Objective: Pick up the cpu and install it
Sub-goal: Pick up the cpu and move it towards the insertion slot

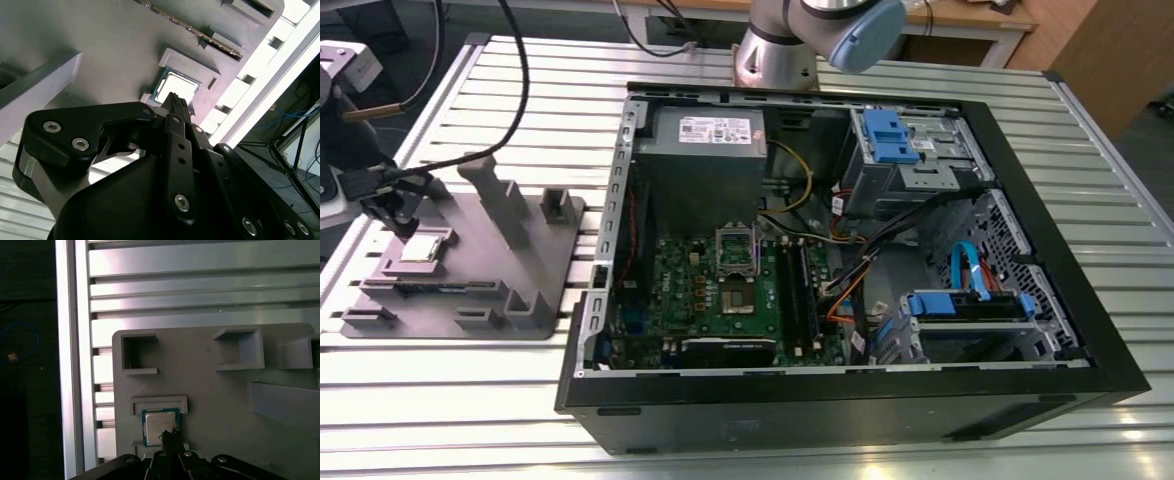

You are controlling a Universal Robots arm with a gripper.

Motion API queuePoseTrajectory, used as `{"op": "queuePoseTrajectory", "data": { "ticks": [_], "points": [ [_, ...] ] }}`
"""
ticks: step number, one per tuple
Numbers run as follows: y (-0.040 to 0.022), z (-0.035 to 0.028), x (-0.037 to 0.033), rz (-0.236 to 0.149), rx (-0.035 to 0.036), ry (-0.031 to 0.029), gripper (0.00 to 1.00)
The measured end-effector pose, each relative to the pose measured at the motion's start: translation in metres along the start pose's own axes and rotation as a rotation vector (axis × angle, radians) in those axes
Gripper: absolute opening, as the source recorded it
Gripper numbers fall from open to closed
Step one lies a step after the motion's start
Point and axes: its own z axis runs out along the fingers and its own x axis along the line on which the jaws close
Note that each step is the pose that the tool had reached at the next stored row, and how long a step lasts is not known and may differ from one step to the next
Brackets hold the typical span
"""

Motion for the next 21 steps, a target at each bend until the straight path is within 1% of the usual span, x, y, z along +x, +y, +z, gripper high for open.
{"op": "queuePoseTrajectory", "data": {
  "ticks": [3,8,14,16,21],
  "points": [
    [-0.0007,0.0049,0.0,0.0,0.0001,0.001,0.11],
    [-0.0013,0.0118,0.0002,0.0,0.0004,0.0044,0.11],
    [-0.0014,0.0131,0.0005,0.0,0.0005,0.0046,0.11],
    [-0.0014,0.0149,0.0008,0.0,0.0003,0.0044,0.11],
    [-0.0015,0.0162,0.0009,0.0,0.0004,0.0045,0.11]
  ]
}}
